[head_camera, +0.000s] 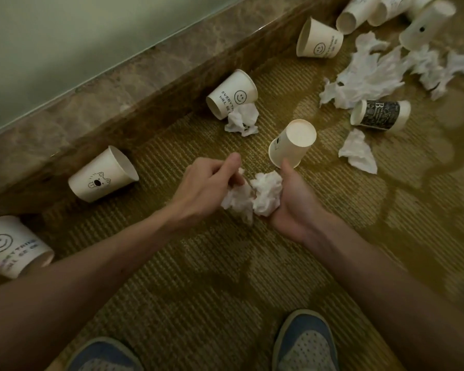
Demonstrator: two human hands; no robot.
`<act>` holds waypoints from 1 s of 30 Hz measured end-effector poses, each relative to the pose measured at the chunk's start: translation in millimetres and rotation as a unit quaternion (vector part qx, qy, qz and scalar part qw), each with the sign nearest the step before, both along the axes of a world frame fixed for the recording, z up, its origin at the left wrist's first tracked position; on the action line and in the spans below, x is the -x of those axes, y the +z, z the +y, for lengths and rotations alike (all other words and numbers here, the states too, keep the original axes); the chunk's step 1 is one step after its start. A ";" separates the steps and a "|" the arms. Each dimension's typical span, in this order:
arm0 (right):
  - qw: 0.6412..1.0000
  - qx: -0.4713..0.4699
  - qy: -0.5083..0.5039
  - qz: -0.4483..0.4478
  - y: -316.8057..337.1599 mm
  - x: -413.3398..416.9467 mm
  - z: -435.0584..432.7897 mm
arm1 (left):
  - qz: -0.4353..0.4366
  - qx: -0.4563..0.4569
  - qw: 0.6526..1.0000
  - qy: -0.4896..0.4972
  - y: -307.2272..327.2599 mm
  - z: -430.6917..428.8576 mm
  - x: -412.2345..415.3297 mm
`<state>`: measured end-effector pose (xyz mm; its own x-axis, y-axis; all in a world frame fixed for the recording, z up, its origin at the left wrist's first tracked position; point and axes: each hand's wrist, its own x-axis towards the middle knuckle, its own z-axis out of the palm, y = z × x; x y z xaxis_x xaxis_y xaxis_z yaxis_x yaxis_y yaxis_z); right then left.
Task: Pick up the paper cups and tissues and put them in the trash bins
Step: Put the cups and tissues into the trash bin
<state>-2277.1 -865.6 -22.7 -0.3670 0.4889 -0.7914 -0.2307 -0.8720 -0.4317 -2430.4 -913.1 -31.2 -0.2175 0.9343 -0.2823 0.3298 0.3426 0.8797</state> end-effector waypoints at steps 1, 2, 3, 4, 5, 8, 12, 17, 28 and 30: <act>0.999 -0.009 0.008 0.030 1.5 3.3 -1.4 | -0.042 -0.018 0.999 0.020 2.6 -2.1 -5.0; 0.998 -0.018 0.019 0.061 3.8 7.4 -3.2 | -0.079 -0.026 0.996 0.040 5.9 -4.1 -10.6; 0.995 -0.024 0.030 0.091 6.9 12.0 -5.4 | -0.108 -0.026 0.992 0.061 8.6 -5.5 -15.6; 0.992 -0.029 0.038 0.119 10.3 16.9 -8.0 | -0.123 -0.027 0.989 0.081 10.1 -6.8 -19.5; 0.988 -0.030 0.043 0.145 13.7 21.4 -10.7 | -0.120 -0.032 0.988 0.092 10.5 -8.1 -21.7; 0.973 -0.009 0.068 0.221 21.2 34.6 -17.1 | -0.011 -0.070 0.993 0.091 8.2 -13.5 -17.6; 0.954 0.016 0.087 0.285 30.5 45.2 -13.0 | 0.137 -0.138 0.979 0.055 10.9 -21.3 -10.0; 0.965 0.022 0.084 0.249 30.3 49.8 2.8 | 0.107 -0.162 0.981 0.015 7.1 -23.9 -12.9; 0.976 -0.184 0.090 -0.077 8.4 63.9 26.4 | 0.011 -0.070 0.974 0.215 -11.0 4.3 10.0; 0.909 -0.312 0.149 -0.231 -5.5 63.0 34.6 | -0.021 -0.036 0.973 0.227 -13.1 8.6 14.7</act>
<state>-2340.1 -831.0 -28.2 -0.2558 0.8293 -0.4968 0.3069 -0.4176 -0.8552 -2445.1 -904.5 -44.2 -0.6019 0.7624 -0.2377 0.1214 0.3816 0.9163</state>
